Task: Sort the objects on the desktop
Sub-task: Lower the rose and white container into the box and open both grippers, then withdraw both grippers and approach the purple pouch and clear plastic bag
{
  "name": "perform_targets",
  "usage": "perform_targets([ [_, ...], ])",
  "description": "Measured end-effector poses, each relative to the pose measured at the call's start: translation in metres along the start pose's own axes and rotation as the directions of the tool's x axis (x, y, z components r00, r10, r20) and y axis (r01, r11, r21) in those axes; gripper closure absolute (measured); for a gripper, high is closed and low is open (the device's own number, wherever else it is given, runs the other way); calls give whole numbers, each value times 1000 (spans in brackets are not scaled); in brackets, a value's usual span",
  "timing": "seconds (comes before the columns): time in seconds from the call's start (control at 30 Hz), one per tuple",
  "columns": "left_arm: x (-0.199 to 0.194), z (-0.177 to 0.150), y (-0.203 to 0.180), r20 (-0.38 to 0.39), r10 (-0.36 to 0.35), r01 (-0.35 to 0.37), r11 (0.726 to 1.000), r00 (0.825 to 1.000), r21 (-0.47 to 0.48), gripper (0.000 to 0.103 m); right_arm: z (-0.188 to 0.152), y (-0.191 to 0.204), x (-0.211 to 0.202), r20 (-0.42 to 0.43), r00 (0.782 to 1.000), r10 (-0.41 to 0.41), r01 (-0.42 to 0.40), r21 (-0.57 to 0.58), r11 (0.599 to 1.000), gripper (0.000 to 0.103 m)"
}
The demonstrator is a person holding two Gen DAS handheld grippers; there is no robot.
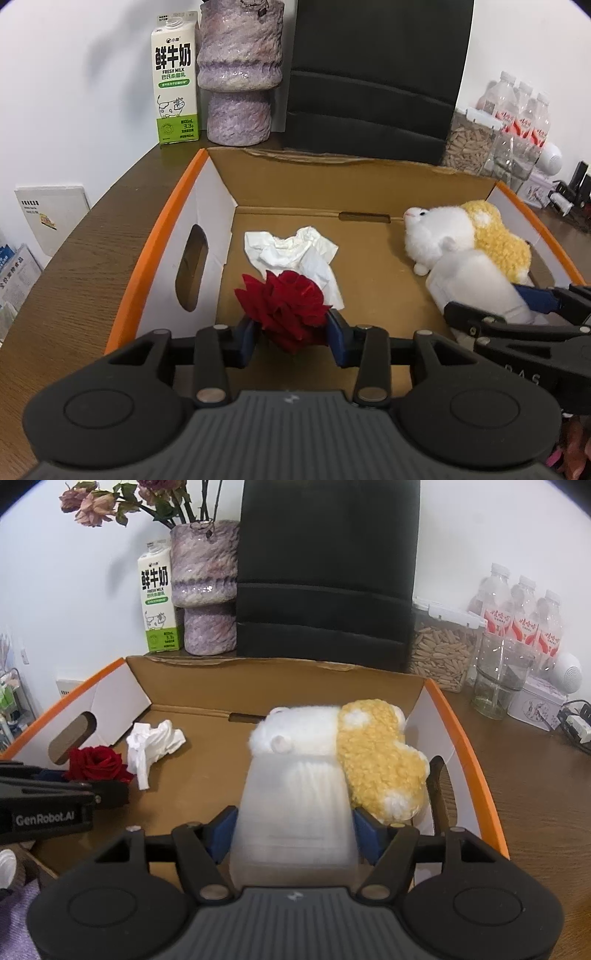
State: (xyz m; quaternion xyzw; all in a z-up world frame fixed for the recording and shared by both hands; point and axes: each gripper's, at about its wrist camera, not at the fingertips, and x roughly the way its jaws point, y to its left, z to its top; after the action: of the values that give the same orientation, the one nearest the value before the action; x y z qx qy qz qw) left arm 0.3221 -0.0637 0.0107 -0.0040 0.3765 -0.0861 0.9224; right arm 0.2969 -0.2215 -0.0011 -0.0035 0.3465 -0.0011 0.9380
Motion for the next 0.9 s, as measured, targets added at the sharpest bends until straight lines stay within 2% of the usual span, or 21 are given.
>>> perform_targets([
  [0.1, -8, 2, 0, 37, -18, 18, 1000, 999, -3, 49, 1, 0, -6, 12, 1000, 19, -19, 1, 1000, 18],
  [0.2, -17, 5, -4, 69, -25, 24, 1000, 997, 15, 34, 3, 3, -15, 39, 999, -2, 3, -26, 1000, 10],
  [0.3, -26, 6, -10, 105, -2, -2, 999, 994, 43, 23, 4, 1, -27, 63, 998, -15, 18, -36, 999, 1],
  [0.37, -35, 8, -11, 139, 12, -19, 998, 990, 54, 13, 4, -1, -36, 79, 997, -11, 14, -34, 999, 0],
  [0.4, -40, 9, -12, 158, 13, -21, 998, 987, 54, 3, 4, -2, -41, 86, 996, -7, 9, -33, 999, 0],
  [0.43, -45, 9, -11, 176, 10, -20, 998, 984, 53, 0, 4, -4, -45, 91, 996, -2, 5, -33, 999, 0],
  [0.57, -68, 10, -11, 252, 14, -27, 998, 968, 50, 0, 5, -9, -69, 130, 991, 10, -6, -29, 1000, 0],
  [0.9, -126, -2, -3, 350, -11, -8, 999, 937, 53, 0, -13, -20, -130, 229, 973, 25, -20, -25, 999, 0],
])
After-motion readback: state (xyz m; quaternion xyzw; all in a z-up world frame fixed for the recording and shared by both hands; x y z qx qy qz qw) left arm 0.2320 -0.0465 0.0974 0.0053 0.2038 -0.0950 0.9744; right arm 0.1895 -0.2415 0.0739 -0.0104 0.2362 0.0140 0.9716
